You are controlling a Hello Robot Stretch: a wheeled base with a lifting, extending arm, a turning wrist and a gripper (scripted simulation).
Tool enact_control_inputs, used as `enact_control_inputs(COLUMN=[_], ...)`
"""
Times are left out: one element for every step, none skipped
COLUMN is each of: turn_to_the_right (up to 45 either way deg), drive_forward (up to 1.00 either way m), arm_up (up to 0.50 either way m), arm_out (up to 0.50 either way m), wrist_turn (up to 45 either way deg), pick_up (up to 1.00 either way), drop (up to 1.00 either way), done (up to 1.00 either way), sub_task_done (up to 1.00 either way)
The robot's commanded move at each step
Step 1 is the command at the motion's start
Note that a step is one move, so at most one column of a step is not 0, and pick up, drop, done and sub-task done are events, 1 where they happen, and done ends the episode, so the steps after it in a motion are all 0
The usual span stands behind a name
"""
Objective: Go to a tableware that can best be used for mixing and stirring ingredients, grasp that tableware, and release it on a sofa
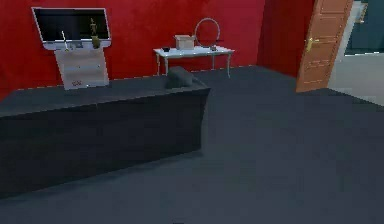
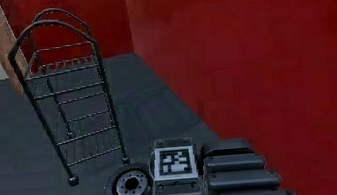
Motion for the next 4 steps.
enact_control_inputs(turn_to_the_right=[3.0, 0.0, 24.0, 0.0], drive_forward=[0.0, 0.95, 0.0, 0.7], arm_up=[0.0, 0.0, 0.0, 0.0], arm_out=[0.0, 0.0, 0.0, 0.0], wrist_turn=[0.0, 0.0, 0.0, 0.0], pick_up=[0.0, 0.0, 0.0, 0.0], drop=[0.0, 0.0, 0.0, 0.0], done=[0.0, 0.0, 0.0, 0.0], sub_task_done=[0.0, 0.0, 0.0, 0.0])
